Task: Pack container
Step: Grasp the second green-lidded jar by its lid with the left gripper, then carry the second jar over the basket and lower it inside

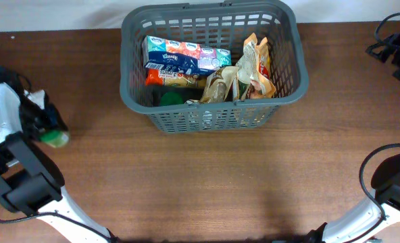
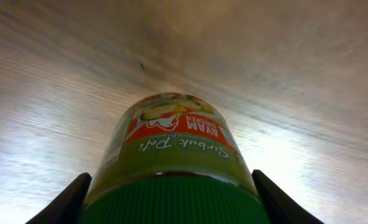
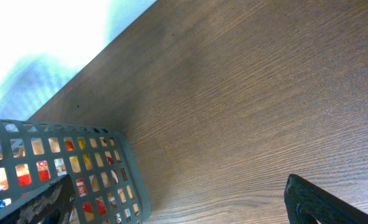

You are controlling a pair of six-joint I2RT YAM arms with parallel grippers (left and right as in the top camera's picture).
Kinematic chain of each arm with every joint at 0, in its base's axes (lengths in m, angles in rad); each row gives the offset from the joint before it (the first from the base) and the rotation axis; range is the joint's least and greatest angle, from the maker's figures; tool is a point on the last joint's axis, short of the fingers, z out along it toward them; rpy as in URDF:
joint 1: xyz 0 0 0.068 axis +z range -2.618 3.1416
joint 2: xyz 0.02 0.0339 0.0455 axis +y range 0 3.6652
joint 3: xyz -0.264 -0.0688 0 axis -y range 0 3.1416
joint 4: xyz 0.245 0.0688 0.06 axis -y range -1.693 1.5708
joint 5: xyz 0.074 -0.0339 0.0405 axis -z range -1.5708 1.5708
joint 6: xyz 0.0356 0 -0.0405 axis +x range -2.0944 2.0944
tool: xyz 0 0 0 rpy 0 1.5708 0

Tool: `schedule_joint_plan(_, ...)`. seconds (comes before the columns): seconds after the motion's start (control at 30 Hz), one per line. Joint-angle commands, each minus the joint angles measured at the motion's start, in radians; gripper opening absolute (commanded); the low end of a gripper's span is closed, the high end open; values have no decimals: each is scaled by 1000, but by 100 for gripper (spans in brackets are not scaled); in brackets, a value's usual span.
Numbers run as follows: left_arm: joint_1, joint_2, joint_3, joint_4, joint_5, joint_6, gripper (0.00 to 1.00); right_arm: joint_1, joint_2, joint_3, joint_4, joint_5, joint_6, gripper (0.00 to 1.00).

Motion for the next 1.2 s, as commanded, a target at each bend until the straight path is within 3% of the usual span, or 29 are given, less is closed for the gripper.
schedule_joint_plan(0.0,-33,-71,158,-42,29,10,2,5,2,-2,3,-2,-3,99)
schedule_joint_plan(0.27,-231,-251,457,-80,52,130,2,5,2,-2,3,-2,-3,99)
schedule_joint_plan(0.57,-659,-365,604,7,45,426,2,5,2,-2,3,-2,-3,99)
schedule_joint_plan(0.73,-842,-312,579,10,45,560,2,5,2,-2,3,-2,-3,99)
schedule_joint_plan(0.9,-967,-198,579,-12,55,621,2,5,2,-2,3,-2,-3,99)
schedule_joint_plan(1.17,-1042,37,579,-103,-50,641,2,5,2,-2,3,-2,-3,99)
